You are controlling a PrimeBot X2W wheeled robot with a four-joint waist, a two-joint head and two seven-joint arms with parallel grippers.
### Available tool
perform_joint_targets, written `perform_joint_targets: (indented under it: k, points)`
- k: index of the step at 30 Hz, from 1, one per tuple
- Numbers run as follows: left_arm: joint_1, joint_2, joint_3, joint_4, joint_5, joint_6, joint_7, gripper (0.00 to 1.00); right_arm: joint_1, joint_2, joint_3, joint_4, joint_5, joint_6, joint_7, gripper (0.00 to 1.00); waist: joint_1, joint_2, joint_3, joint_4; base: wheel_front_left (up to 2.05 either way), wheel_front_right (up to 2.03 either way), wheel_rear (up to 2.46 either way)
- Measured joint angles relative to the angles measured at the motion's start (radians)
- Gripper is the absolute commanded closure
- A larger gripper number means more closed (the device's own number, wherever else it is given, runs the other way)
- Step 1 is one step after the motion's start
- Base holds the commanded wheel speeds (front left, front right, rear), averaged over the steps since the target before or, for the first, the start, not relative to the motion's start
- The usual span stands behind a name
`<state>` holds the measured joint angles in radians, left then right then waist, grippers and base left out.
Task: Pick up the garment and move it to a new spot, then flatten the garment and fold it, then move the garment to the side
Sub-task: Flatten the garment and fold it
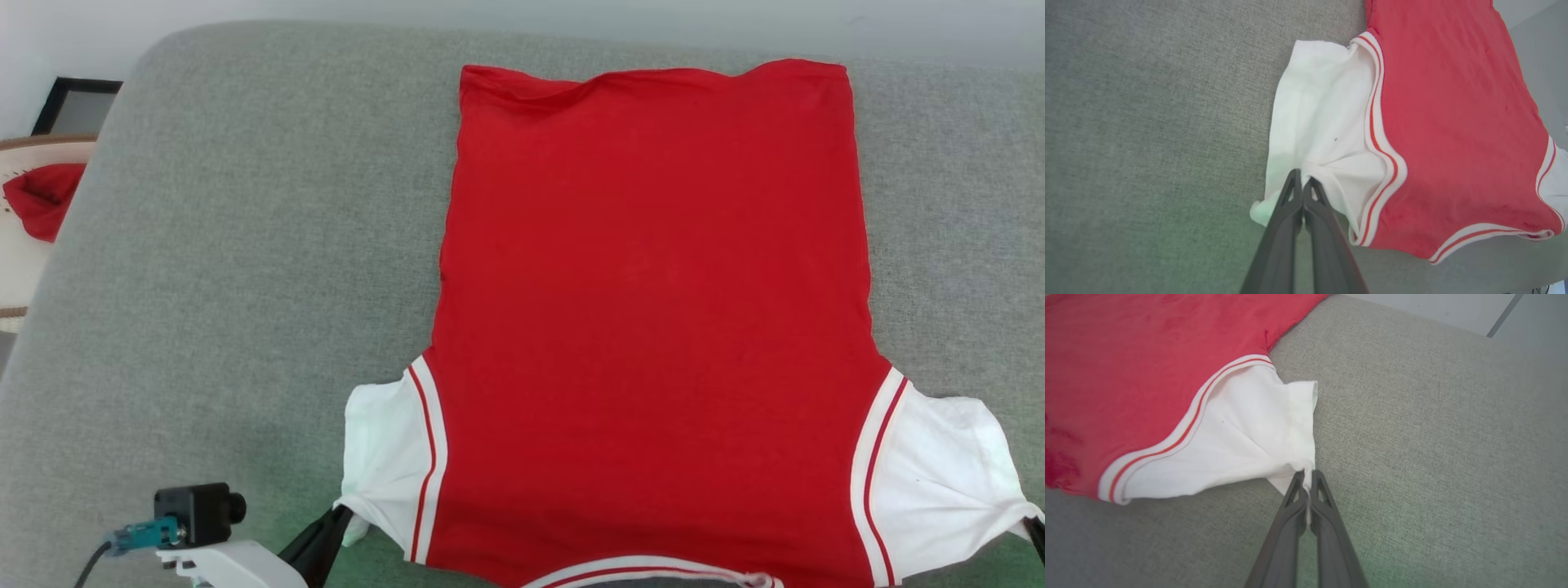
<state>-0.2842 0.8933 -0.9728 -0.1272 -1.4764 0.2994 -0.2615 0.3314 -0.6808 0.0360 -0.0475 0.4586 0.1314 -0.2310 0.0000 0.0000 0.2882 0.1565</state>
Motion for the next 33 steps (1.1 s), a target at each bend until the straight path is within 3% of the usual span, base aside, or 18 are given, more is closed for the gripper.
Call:
perform_joint_targets:
  k: [1, 2, 3, 12, 20, 26, 33]
  points:
    - [0.000, -0.004, -0.001, 0.007, 0.001, 0.002, 0.000, 1.00, -0.004, 0.001, 0.002, 0.002, 0.010, 0.000, 0.008, 0.76, 0.0000, 0.0001, 0.001, 0.000, 0.00, 0.00, 0.00]
    - [-0.001, -0.008, -0.004, 0.012, 0.006, 0.006, 0.000, 1.00, -0.010, 0.003, 0.003, 0.002, 0.022, 0.000, 0.019, 0.15, 0.0000, 0.0000, 0.002, 0.001, 0.00, 0.00, 0.00]
    - [-0.002, -0.012, -0.005, 0.015, 0.009, 0.006, 0.000, 1.00, -0.013, 0.002, 0.007, -0.002, 0.030, 0.000, 0.029, 0.00, 0.0000, 0.0000, 0.004, 0.002, 0.00, 0.00, 0.00]
    - [-0.016, -0.064, -0.010, 0.038, 0.029, -0.002, 0.000, 1.00, -0.039, -0.005, -0.034, -0.168, 0.165, 0.000, 0.118, 0.00, 0.0000, 0.0000, 0.014, 0.009, 0.00, 0.00, 0.00]
    - [-0.062, -0.117, -0.005, 0.049, 0.082, -0.014, 0.000, 1.00, -0.312, -0.017, -0.102, -0.252, 0.168, 0.000, 0.284, 0.00, -0.0001, 0.0000, 0.047, 0.026, 0.00, 0.00, 0.00]
    - [-0.123, -0.186, -0.026, 0.066, 0.127, -0.041, 0.006, 1.00, -0.621, -0.039, -0.044, -0.130, 0.180, -0.001, 0.400, 0.00, 0.0000, 0.0000, 0.075, 0.072, 0.00, 0.00, 0.00]
    - [-0.187, -0.279, -0.056, 0.107, 0.167, -0.087, 0.016, 1.00, -0.901, -0.085, 0.034, 0.100, 0.192, 0.000, 0.515, 0.00, 0.0000, 0.0000, 0.115, 0.154, 0.00, 0.00, 0.00]
